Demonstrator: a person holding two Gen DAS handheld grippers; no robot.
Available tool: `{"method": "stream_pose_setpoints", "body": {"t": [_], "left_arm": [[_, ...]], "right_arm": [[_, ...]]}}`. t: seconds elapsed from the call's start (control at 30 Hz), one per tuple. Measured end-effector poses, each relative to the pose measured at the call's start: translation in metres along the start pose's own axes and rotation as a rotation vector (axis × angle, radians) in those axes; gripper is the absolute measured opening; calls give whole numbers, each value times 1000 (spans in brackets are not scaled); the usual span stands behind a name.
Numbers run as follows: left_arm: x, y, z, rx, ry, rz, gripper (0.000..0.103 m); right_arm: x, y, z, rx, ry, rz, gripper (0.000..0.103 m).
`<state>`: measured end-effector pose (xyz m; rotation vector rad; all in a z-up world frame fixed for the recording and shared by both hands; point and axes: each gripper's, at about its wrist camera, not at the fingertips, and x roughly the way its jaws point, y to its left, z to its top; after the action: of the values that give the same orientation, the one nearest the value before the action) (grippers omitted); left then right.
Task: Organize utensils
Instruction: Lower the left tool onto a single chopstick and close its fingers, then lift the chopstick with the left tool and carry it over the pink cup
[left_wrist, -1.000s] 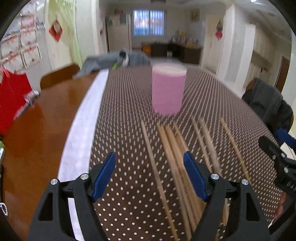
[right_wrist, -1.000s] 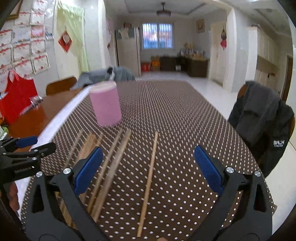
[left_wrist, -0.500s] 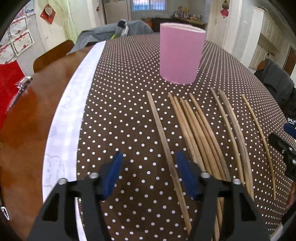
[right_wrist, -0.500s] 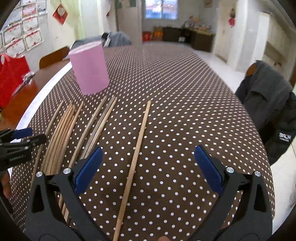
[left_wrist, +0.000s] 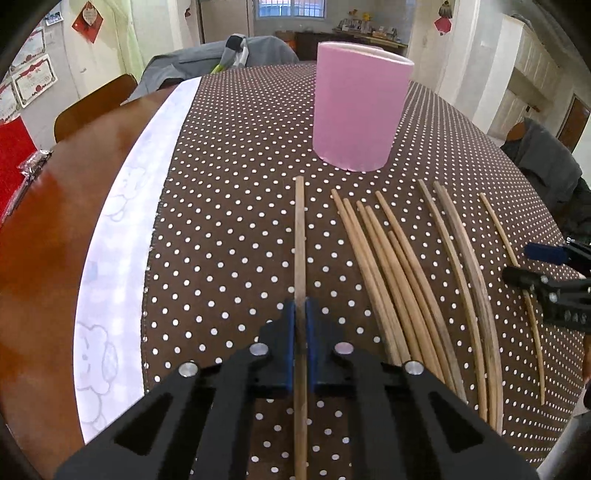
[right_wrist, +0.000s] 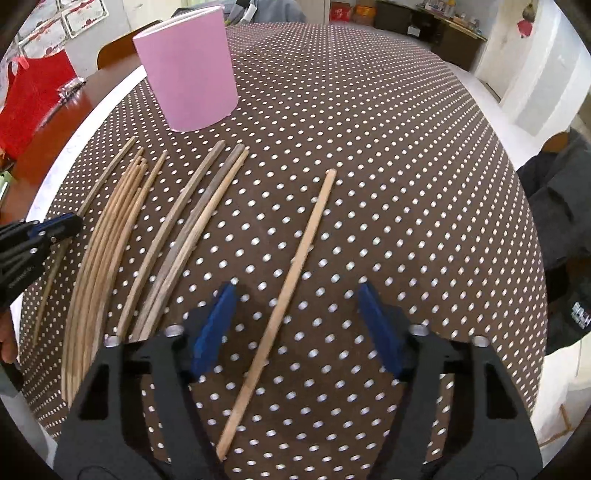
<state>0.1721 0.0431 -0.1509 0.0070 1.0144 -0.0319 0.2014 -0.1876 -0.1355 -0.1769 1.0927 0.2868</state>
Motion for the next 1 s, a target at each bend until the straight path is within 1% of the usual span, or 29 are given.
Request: {"method": "stream_pose_setpoints", "body": {"t": [0.03,0.07,0.1,0.13,0.17,0.2,0.23,0.3,0.4,0.5,0.53,0.6,0.67,0.7,0.77,0.8,0.9,0.93,0.97,1.0], "left_arm": [[0,0,1,-1,1,-3,6],[-1,1,0,-5,0,-9,6],[-1,2,1,-12,-2,-20,6],[-2,3,2,-19,-7,-27,6],[-4,3,3,-24,-16,-27,6],[-6,3,4,-25,-29,-32,6],[-9,3,4,-26,-40,-39,6],[-16,1,7,-24,-69,-42,6],[-29,-2,10,-15,-119,-54,6],[-43,-5,14,-18,-176,-93,6],[-48,-6,16,-18,-198,-107,6],[-56,-8,18,-22,-240,-140,6],[-65,-10,22,-29,-280,-191,6],[-69,-11,24,-30,-302,-213,6],[-78,-16,27,-23,-345,-247,6],[-82,-19,31,-18,-370,-267,6],[-91,-26,38,2,-422,-308,6],[-94,-30,40,10,-451,-324,6],[-97,-31,41,15,-469,-335,6],[-100,-34,41,18,-492,-347,6]], "right_arm": [[1,-1,3,-5,10,5,55],[1,-1,4,-10,16,-1,41],[1,-2,8,-17,23,7,33],[1,-3,11,-22,34,9,32],[2,-3,13,-27,41,13,28],[1,-4,18,-35,49,18,19],[2,-4,19,-39,52,27,14],[2,0,24,-68,65,36,9],[1,7,23,-87,62,70,6],[10,13,15,-70,39,117,6],[5,13,4,-65,29,123,6],[-1,9,2,-53,3,151,6],[-11,1,4,-47,-32,157,6],[-17,-1,5,-41,-63,169,6],[-29,-5,5,-24,-106,196,6],[-38,-12,-3,-21,-127,204,6],[-61,-20,-2,1,-207,241,6],[-67,-20,0,8,-231,254,6],[-72,-17,11,12,-248,262,6],[-85,-15,14,20,-280,275,6]]}}
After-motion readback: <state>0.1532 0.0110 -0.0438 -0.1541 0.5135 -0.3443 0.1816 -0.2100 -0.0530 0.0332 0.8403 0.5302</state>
